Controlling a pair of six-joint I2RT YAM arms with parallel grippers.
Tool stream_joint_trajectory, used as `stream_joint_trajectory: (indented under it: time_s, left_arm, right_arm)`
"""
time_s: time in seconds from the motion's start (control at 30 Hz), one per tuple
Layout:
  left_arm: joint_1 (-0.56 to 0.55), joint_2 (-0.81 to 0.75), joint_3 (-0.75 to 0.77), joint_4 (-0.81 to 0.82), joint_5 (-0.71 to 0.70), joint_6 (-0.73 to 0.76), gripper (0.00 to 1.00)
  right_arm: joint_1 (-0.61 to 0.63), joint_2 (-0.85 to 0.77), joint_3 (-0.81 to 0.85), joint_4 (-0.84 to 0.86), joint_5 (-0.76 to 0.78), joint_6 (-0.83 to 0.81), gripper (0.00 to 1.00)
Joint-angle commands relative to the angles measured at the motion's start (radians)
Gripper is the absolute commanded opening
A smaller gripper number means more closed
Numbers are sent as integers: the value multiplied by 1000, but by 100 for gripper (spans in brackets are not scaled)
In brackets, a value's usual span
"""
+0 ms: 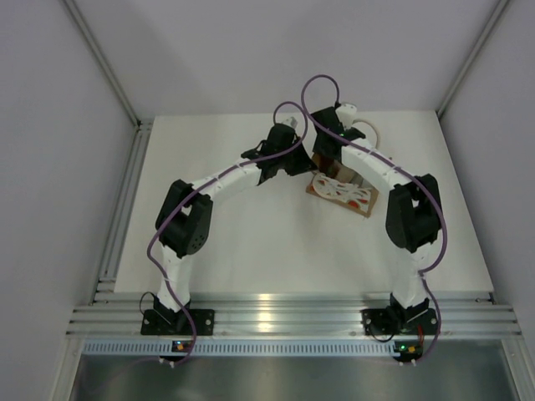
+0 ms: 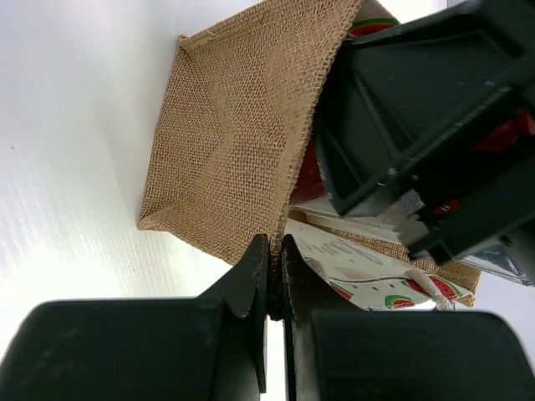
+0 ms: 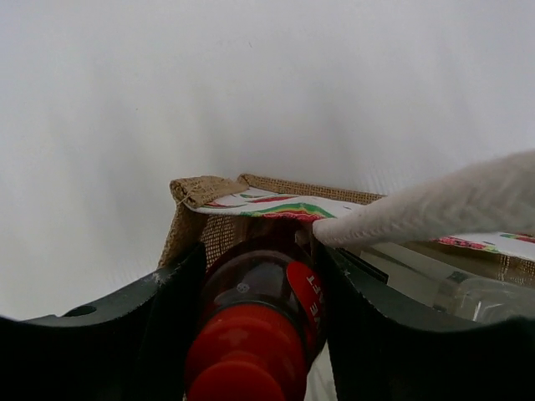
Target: Take the personal care products out of the canvas bag
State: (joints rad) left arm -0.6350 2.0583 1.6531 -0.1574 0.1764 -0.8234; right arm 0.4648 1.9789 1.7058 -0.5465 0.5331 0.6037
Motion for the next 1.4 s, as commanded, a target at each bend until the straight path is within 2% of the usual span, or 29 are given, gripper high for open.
stream_joint_trajectory:
  time_s: [0.0, 0.07, 0.2, 0.27, 0.37, 0.43, 0.47, 0.8, 1.37]
  left_arm:
    - [20, -96, -3, 27, -34, 17, 0]
    - [20, -96, -4, 27, -28, 17, 0]
    - [20, -93, -6, 27, -20, 17, 0]
    - [20, -90, -7, 27, -20, 15, 0]
    - [20, -87, -9, 28, -17, 10, 0]
    - [20, -83, -12, 28, -15, 9, 0]
    - [20, -82, -10, 27, -15, 6, 0]
    - [20, -70, -13, 28, -23, 6, 0]
    - [21, -75, -27, 25, -44, -3, 0]
  right_arm:
    - [11, 49, 29, -1, -24, 28, 55]
    - [8, 52, 29, -1, -25, 34, 54]
    - [9, 49, 37, 0, -31, 44, 38]
    - [8, 46, 51, 0, -33, 45, 33]
    - [6, 37, 69, 0, -35, 53, 20]
    - [6, 26, 84, -1, -35, 62, 3]
    - [5, 21, 89, -1, -36, 67, 0]
    - [3, -60, 135, -13, -42, 36, 0]
    - [15, -236, 104, -26, -81, -50, 0]
